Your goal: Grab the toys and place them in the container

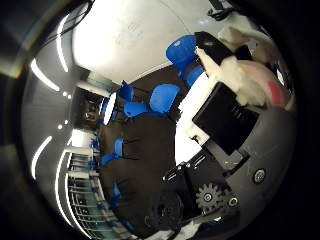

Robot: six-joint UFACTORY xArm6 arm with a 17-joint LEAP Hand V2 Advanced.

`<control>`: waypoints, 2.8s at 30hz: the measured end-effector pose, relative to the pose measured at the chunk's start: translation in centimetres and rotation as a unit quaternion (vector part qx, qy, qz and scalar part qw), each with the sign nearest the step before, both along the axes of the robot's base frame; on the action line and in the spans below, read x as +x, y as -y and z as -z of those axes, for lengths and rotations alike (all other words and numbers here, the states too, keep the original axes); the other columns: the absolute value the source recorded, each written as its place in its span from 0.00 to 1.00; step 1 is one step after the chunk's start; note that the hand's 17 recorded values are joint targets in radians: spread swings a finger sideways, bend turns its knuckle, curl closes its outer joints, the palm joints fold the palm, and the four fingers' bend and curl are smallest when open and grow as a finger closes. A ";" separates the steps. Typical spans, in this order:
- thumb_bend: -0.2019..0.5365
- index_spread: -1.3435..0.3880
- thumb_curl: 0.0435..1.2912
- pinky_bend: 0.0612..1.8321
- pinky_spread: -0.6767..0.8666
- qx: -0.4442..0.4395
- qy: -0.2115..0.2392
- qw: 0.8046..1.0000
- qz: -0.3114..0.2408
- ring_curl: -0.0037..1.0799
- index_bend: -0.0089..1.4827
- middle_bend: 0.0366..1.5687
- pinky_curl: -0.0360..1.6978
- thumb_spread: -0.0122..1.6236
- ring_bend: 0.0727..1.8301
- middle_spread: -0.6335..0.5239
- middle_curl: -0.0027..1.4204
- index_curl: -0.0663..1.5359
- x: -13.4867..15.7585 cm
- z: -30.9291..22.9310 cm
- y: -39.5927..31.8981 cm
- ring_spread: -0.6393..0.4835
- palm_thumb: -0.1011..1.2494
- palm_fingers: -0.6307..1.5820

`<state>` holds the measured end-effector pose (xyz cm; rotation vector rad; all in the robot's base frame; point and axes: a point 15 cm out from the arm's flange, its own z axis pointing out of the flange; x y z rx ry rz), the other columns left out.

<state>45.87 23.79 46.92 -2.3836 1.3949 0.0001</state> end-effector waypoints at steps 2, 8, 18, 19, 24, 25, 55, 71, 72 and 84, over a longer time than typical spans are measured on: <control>0.22 0.64 0.47 0.57 0.24 -0.001 -0.001 1.000 0.000 0.68 0.54 0.80 0.61 0.63 0.69 0.42 0.47 0.50 -0.2 0.0 0.1 0.36 0.69 0.76; 0.25 0.60 0.42 0.50 0.11 -0.014 -0.032 0.999 0.003 0.58 0.22 0.67 0.48 0.69 0.65 0.39 0.43 0.45 -1.6 0.8 1.7 0.33 0.62 0.67; 0.25 0.51 0.32 0.34 0.59 -0.043 -0.062 0.997 0.014 0.39 0.23 0.38 0.41 0.76 0.39 0.45 0.32 0.39 -4.4 -0.2 5.7 0.57 0.56 0.36; 0.25 0.51 0.31 0.33 0.63 -0.046 -0.056 0.997 0.015 0.37 0.23 0.36 0.40 0.76 0.38 0.46 0.31 0.38 -4.4 -0.5 6.1 0.60 0.56 0.36; 0.25 0.51 0.29 0.28 0.75 -0.043 -0.032 0.998 0.031 0.29 0.20 0.28 0.34 0.75 0.30 0.50 0.27 0.33 -4.3 -2.3 8.9 0.70 0.55 0.37; 0.25 0.52 0.29 0.27 0.76 -0.045 -0.031 0.998 0.037 0.28 0.19 0.26 0.33 0.75 0.29 0.50 0.26 0.33 -4.1 -2.4 9.9 0.71 0.55 0.37; 0.24 0.53 0.23 0.21 0.69 -0.385 -0.014 0.920 -0.071 0.23 0.11 0.10 0.22 0.60 0.12 0.56 0.21 0.20 1.9 7.5 40.8 0.74 0.56 0.28; 0.24 0.53 0.23 0.23 0.69 -0.444 0.010 0.888 -0.114 0.25 0.11 0.10 0.21 0.60 0.13 0.56 0.21 0.20 3.4 14.4 39.5 0.72 0.56 0.28; 0.24 0.53 0.23 0.23 0.69 -0.446 0.013 0.888 -0.114 0.25 0.11 0.10 0.21 0.60 0.13 0.56 0.21 0.20 3.7 14.7 39.4 0.72 0.56 0.28; 0.24 0.53 0.23 0.25 0.69 -0.473 0.028 0.872 -0.121 0.25 0.11 0.09 0.21 0.60 0.13 0.57 0.20 0.19 6.8 18.5 38.8 0.72 0.58 0.27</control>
